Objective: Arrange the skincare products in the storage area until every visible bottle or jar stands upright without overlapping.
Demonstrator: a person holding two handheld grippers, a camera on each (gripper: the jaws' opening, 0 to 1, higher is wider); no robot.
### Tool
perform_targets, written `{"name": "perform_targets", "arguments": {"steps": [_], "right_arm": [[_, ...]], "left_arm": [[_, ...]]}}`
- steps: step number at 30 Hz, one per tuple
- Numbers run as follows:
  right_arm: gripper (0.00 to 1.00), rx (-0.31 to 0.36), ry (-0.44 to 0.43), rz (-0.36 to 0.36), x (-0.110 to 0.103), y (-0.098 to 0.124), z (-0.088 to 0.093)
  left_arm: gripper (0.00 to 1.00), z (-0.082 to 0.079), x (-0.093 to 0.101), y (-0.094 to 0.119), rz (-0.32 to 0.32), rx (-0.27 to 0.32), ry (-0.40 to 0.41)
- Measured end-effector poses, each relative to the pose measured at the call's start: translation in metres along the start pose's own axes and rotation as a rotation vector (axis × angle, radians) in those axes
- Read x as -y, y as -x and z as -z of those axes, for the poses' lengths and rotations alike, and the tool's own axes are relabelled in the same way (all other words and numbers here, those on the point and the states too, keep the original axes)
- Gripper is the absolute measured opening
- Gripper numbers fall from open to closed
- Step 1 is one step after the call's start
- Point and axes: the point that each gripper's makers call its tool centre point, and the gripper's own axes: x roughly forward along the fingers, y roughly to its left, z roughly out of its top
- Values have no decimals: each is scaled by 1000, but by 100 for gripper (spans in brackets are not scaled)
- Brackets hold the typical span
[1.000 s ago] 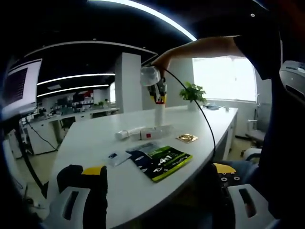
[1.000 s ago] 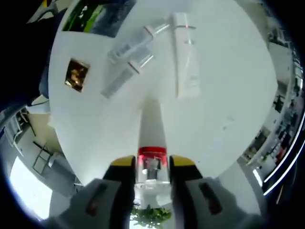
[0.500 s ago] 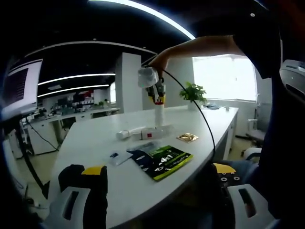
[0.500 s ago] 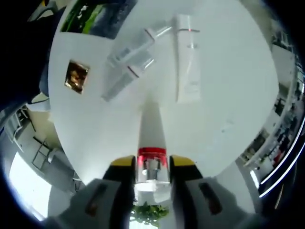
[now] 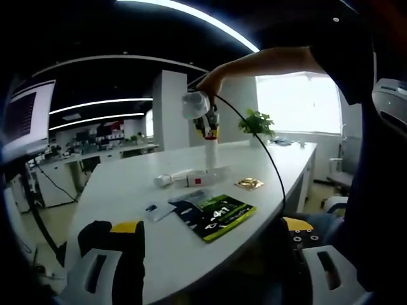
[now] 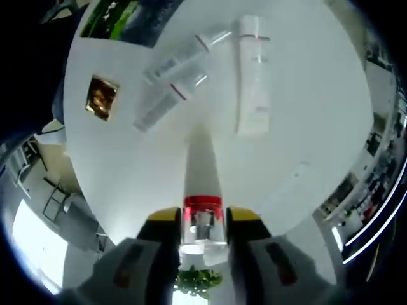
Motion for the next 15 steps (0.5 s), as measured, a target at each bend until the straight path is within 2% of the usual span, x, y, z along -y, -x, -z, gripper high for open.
{"name": "perform_targets", "arguments": {"steps": [15], "right_arm": [[29, 17, 4, 8, -7, -2, 1]], "left_arm": [[89, -2, 2, -1, 4, 4, 2]]}}
